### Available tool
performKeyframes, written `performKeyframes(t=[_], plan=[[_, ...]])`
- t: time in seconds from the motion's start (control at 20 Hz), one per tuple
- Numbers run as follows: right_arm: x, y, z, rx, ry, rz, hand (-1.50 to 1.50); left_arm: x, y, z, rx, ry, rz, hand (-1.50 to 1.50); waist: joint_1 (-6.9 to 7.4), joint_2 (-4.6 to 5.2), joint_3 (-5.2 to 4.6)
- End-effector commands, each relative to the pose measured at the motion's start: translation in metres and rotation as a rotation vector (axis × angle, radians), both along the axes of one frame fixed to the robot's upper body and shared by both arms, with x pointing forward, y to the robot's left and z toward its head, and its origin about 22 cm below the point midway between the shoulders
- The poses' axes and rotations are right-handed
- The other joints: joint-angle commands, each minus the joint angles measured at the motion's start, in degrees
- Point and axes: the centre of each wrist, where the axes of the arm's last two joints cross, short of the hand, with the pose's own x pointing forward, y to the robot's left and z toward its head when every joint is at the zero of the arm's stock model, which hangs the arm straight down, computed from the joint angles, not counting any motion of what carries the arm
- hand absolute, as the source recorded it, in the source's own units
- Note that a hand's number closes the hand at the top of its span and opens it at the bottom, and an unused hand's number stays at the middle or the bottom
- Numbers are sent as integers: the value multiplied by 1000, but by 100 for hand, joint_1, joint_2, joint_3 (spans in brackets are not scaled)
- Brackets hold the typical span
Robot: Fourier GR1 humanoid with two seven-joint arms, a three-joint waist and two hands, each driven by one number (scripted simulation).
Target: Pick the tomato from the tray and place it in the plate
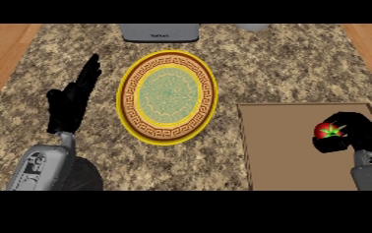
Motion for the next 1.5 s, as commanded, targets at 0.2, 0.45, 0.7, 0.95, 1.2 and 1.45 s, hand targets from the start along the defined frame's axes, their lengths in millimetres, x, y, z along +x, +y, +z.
performKeyframes(t=[0.2, 0.45, 0.7, 0.95, 1.2, 1.45], plan=[[-15, 42, -5, -77, -73, 226, 150, 2, 3, 0, 18, 4, 19, 0, 2, 0, 12], [-34, 104, 18, -108, -181, 461, 150, 3, -1, -4, 1, 3, 23, 0, -38, -16, 7], [-36, 114, 54, -183, -547, 513, 150, -5, 4, -7, 9, 6, 22, 0, -25, -35, 12], [-53, 134, 91, -144, -708, 607, 150, -4, 24, 1, 8, -26, 24, 0, -5, -11, 11], [-36, 175, 123, -50, -811, 710, 150, -7, -16, -5, 1, -12, -10, 0, 64, 1, 12], [-7, 232, 117, 58, -748, 759, 150, 9, -11, -2, -1, -17, -2, 0, 60, 25, 11]])
